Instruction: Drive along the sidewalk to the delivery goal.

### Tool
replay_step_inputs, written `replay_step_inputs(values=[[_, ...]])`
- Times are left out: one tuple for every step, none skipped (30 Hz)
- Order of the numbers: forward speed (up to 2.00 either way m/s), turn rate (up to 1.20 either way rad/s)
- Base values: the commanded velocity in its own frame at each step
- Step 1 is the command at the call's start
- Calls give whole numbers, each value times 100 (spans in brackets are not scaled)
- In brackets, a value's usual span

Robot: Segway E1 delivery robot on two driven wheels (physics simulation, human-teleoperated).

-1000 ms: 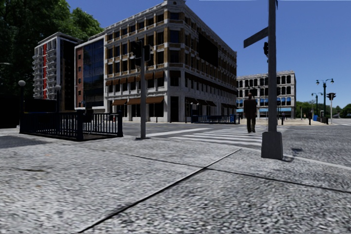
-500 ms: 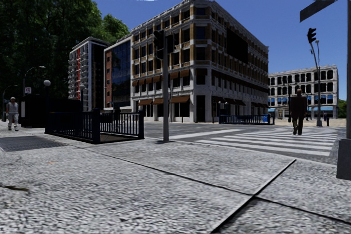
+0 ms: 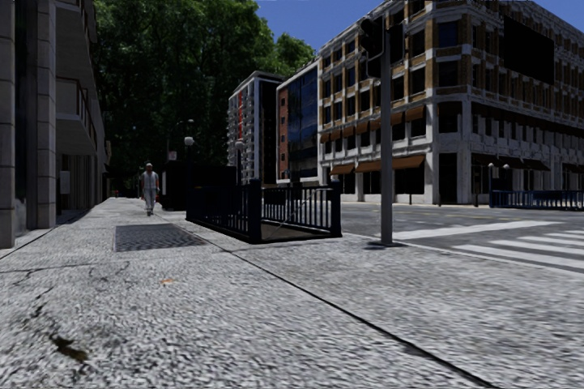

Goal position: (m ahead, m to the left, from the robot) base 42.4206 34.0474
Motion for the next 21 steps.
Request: replay_step_inputs(values=[[189,76],[189,76],[189,76],[189,76],[189,76],[189,76],[189,76],[189,76],[189,76],[189,76],[189,76],[189,76],[189,76],[189,76],[189,75],[189,75],[189,75],[189,75],[189,75],[189,75],[189,75]])
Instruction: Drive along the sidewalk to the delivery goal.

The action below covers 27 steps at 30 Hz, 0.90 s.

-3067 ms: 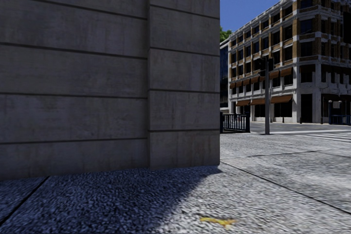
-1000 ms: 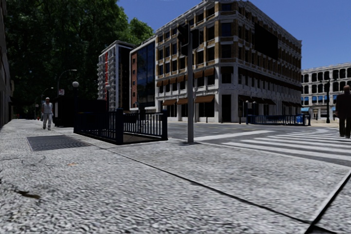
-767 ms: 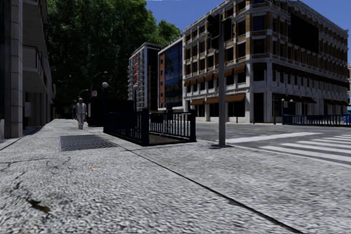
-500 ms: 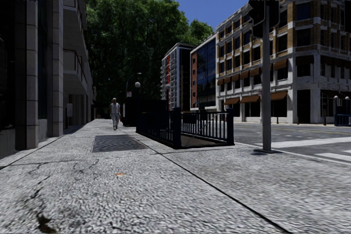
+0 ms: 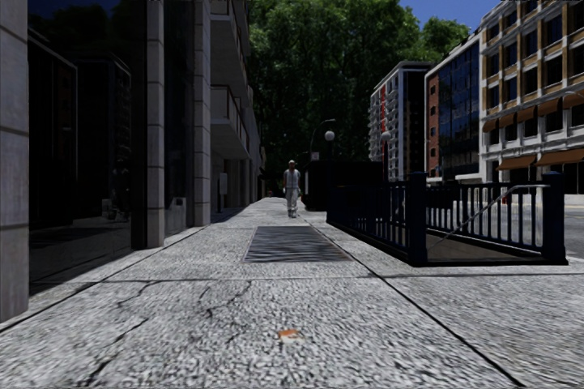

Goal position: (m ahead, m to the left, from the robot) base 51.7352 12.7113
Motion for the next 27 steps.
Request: replay_step_inputs(values=[[189,75],[189,75],[189,75],[189,75],[189,75],[189,70],[189,53],[189,53],[189,32],[189,17],[189,8],[189,8],[191,0],[200,0],[200,0],[200,0],[200,0],[200,0],[200,0],[200,0],[200,0],[200,0],[200,0],[200,0],[200,0],[200,0],[200,0]])
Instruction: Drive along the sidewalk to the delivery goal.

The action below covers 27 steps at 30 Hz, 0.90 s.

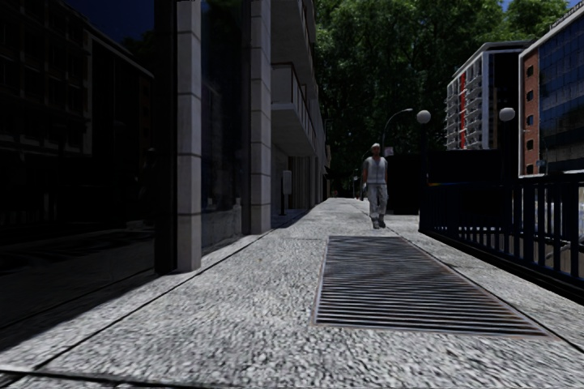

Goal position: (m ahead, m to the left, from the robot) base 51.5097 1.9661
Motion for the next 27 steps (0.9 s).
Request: replay_step_inputs(values=[[200,0],[200,0],[200,0],[200,0],[200,0],[200,0],[200,0],[200,0],[200,0],[200,0],[200,0],[200,0],[200,0],[200,-8],[200,-19],[200,-19],[200,-24],[200,-25],[200,-25],[200,-25],[200,-25],[200,-25],[200,-25],[200,-25],[200,-25],[200,-25],[200,-25]])
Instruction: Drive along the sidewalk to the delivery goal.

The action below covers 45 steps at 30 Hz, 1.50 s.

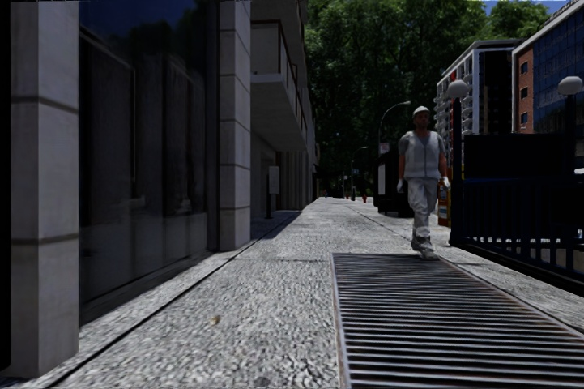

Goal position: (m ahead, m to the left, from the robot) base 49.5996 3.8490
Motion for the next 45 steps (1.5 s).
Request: replay_step_inputs(values=[[200,-25],[200,-25],[200,-21],[200,-21],[200,-3],[200,0],[200,0],[200,0],[200,0],[200,0],[200,0],[200,0],[200,0],[200,0],[200,-11],[200,-11],[200,-34],[200,-45],[200,-47],[200,-47],[200,-47],[200,-47],[200,-47],[200,-47],[200,-47],[200,-47],[200,-47],[200,-47],[200,-47],[200,-43],[200,-43],[200,-42],[200,-42],[200,-39],[200,-39],[200,-19],[200,-2],[200,-2],[200,0],[200,0],[200,0],[200,0],[200,0],[200,0],[200,0]])
